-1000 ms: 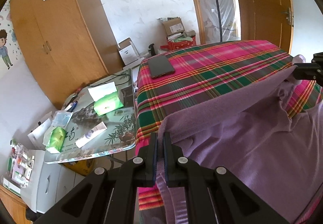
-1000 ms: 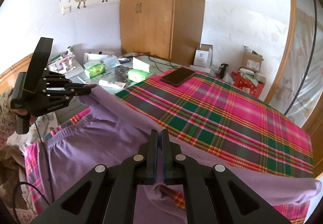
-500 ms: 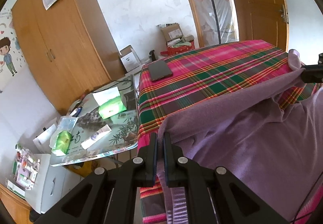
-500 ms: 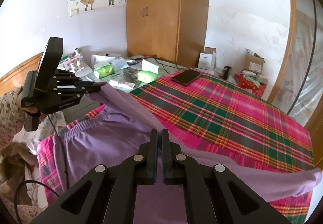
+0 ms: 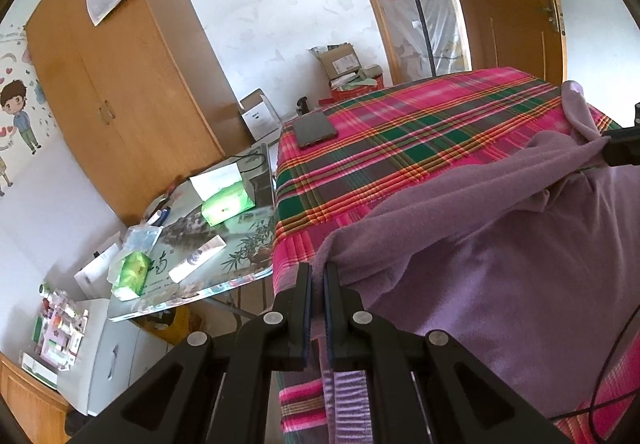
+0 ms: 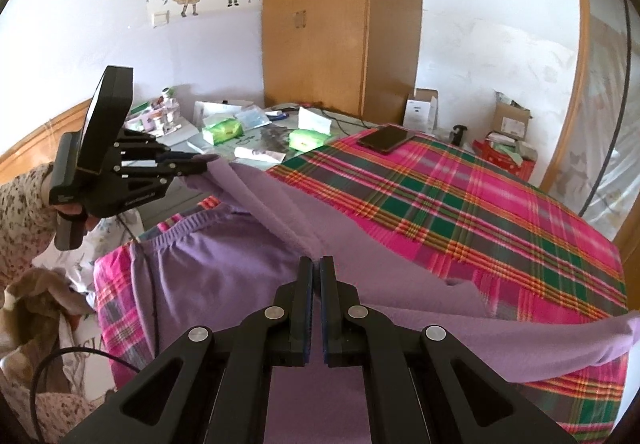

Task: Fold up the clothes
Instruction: 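Lift the mauve garment with both grippers and fold it over itself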

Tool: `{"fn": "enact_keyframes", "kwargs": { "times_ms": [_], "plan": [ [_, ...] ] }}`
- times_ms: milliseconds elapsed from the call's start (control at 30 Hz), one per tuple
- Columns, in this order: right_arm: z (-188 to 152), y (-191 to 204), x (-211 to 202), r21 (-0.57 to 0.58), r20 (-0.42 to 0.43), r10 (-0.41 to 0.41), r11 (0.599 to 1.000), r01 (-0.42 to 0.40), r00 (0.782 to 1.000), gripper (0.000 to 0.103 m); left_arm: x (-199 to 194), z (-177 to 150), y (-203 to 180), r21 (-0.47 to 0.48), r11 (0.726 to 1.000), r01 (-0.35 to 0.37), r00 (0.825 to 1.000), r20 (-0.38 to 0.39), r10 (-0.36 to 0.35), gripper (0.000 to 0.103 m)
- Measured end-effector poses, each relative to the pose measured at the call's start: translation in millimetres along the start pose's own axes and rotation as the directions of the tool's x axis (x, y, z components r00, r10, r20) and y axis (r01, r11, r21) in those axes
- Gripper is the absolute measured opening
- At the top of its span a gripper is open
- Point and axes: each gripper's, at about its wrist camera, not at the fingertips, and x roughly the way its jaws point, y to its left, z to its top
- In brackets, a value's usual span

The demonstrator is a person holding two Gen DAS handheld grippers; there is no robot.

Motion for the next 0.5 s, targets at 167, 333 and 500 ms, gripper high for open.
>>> {"fn": "enact_keyframes", "kwargs": {
  "times_ms": [167, 333, 500],
  "plan": [
    [-5.7, 8.1, -6.6, -0.009, -0.002, 0.015, 1.000, -0.015, 1.000, 0.003, -8.4, -9.8, -3.5, 0.012, 1.000, -0.004, 1.000, 0.012, 0.004, 0.005],
    [-13.8, 15.8, -13.4, -0.007, -0.006, 0.044, 0.999, -0.044, 0.999, 0.003, -14.5, -22.3, -1.8, -0.007, 1.000, 0.019, 1.000, 0.023, -0.018, 0.006],
    [-23.4, 23.8, -16.3, -0.017, -0.020, 0.058, 0.998, -0.059, 0.998, 0.003, -19.7, -34.0, -6.0, -0.005, 1.000, 0.019, 1.000, 0.021, -0.019, 0.006]
  ]
}}
